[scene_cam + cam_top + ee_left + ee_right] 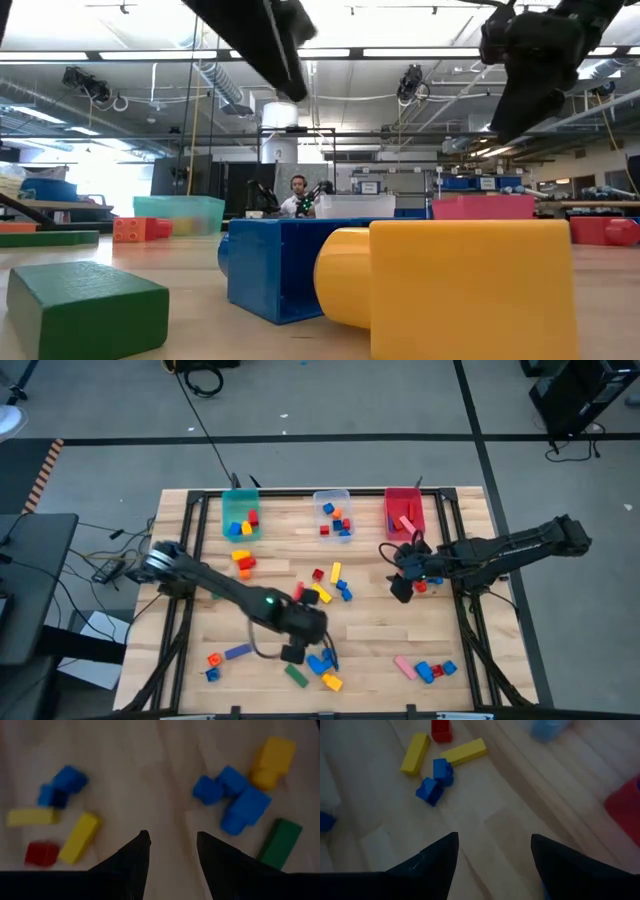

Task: Sort blocks by size
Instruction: Put the blue 1 stud game piece into the blue bin

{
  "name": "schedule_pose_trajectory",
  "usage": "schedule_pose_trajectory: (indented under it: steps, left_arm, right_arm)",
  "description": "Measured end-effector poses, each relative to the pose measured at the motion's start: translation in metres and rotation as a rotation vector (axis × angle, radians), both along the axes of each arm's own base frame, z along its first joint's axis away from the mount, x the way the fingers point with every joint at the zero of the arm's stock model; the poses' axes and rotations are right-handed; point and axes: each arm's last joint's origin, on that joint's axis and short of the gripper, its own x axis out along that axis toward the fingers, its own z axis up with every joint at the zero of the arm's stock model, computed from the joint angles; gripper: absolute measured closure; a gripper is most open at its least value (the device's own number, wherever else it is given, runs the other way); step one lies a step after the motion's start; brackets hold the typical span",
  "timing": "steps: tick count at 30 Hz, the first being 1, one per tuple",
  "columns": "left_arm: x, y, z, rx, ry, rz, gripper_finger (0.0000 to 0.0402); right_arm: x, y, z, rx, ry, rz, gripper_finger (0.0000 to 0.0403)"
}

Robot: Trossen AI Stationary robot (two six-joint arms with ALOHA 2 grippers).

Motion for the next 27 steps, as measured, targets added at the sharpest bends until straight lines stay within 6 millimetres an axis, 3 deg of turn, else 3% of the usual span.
schedule_pose_trajectory:
  steps: [4, 9, 19, 27]
  left_arm:
    - [0.026, -0.012, -0.008, 0.020, 0.011, -0.043, 0.0230]
    - [0.044, -0.010, -0.013, 0.015, -0.010, -0.019, 0.0230]
    - [0.050, 0.005, -0.012, -0.086, 0.014, 0.031, 0.0195]
    - [0.051, 0.004, -0.012, 0.001, -0.020, -0.006, 0.0160]
  right_arm:
    - [0.000, 0.004, 0.000, 0.005, -0.001, 0.016, 0.0139]
    - [-0.001, 0.010, 0.000, 0.020, 0.001, 0.046, 0.0139]
    - [-0.003, 0.018, 0.000, 0.033, -0.002, 0.073, 0.0139]
    - [-0.003, 0.018, 0.000, 0.033, -0.003, 0.075, 0.0139]
